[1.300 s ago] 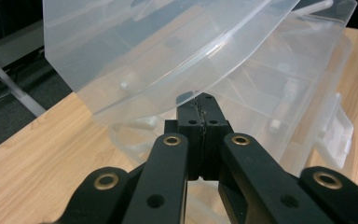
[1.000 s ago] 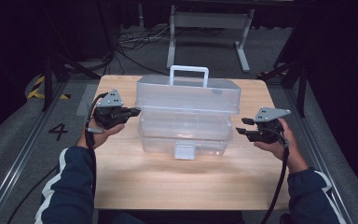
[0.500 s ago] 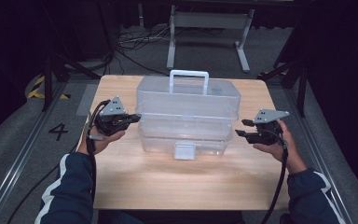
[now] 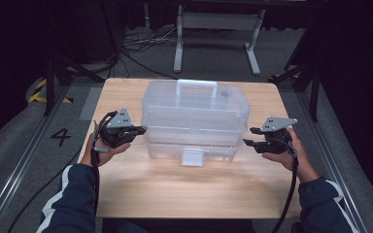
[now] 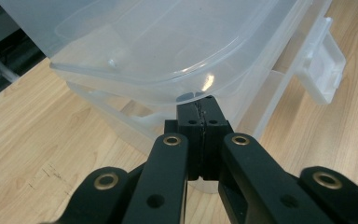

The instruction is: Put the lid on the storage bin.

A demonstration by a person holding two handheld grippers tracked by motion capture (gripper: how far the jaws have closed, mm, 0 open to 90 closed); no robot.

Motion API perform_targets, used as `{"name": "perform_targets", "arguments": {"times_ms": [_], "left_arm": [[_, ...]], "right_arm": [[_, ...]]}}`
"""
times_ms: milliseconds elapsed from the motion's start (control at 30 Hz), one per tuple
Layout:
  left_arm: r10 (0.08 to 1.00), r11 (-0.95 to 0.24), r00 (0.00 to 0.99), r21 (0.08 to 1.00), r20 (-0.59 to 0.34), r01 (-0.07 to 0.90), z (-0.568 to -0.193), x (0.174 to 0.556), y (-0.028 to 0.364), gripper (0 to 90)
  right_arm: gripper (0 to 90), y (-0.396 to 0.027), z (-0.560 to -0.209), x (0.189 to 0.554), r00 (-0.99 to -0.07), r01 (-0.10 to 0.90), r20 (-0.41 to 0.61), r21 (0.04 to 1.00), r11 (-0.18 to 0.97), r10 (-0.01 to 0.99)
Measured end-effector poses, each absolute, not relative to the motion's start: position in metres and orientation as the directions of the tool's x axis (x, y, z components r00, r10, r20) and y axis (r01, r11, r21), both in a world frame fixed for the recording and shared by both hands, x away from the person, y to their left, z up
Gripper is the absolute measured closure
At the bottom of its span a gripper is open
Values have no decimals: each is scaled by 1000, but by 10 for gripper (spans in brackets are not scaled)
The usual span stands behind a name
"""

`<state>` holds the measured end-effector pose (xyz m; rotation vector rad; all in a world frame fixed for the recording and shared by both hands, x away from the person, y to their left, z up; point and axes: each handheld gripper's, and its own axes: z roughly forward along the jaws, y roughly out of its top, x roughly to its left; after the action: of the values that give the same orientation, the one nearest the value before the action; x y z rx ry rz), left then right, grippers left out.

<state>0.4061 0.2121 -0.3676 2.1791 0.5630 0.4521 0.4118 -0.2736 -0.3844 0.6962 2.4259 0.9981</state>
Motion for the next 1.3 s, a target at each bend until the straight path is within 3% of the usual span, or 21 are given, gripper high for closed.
{"name": "perform_targets", "arguments": {"times_ms": [1300], "left_arm": [[556,-582,826,755,98,302,-393,398,219,900]], "right_arm": [[492,-274,-391,409,-788,300,-176,727,617,590]]}}
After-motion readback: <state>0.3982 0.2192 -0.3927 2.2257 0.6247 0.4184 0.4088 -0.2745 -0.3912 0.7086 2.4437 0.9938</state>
